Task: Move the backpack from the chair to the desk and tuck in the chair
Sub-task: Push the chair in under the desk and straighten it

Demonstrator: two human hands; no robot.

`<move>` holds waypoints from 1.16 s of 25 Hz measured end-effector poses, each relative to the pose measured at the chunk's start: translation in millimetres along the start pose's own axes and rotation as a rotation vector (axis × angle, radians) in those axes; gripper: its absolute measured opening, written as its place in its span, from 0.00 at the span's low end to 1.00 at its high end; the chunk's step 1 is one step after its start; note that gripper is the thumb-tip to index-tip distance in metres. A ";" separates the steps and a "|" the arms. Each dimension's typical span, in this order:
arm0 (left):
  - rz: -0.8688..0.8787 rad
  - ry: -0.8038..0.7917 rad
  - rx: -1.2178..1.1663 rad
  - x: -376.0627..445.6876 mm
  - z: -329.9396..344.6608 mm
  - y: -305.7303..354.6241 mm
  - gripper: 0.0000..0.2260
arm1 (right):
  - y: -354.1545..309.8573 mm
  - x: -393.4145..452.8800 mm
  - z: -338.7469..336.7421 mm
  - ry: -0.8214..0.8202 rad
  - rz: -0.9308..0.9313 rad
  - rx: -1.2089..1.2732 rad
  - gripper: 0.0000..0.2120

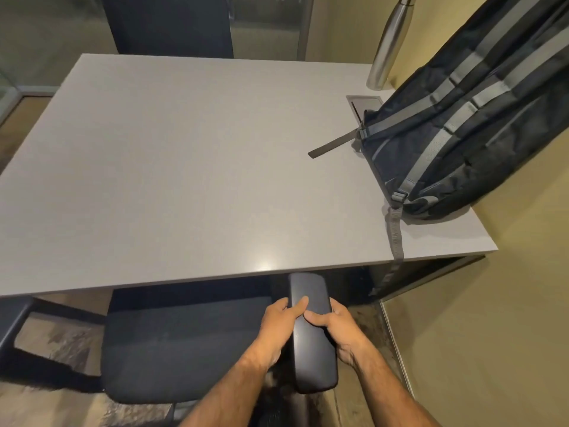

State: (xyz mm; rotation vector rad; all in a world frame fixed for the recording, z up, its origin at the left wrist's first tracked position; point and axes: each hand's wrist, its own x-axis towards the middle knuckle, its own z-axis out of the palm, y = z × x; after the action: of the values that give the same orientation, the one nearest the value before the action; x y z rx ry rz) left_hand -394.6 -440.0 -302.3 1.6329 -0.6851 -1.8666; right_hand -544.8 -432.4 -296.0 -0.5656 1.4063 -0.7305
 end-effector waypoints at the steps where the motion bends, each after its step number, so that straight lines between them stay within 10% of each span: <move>1: -0.007 0.007 -0.029 1.9 -0.2 -1.2 0.30 | -0.4 1.3 -0.2 -0.009 0.007 0.004 0.17; 14: -0.121 0.118 0.009 39.5 -2.9 -32.5 0.10 | 39.9 38.8 -2.4 0.038 0.106 -0.022 0.19; 29: -0.082 0.046 0.274 66.2 -13.3 -50.0 0.18 | 54.3 57.9 0.1 0.044 0.155 -0.111 0.25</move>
State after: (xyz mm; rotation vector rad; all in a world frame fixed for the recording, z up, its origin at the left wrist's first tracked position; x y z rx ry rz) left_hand -392.0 -451.0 -385.6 1.8942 -0.8995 -1.8496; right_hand -537.4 -439.4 -374.7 -0.5226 1.5199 -0.5464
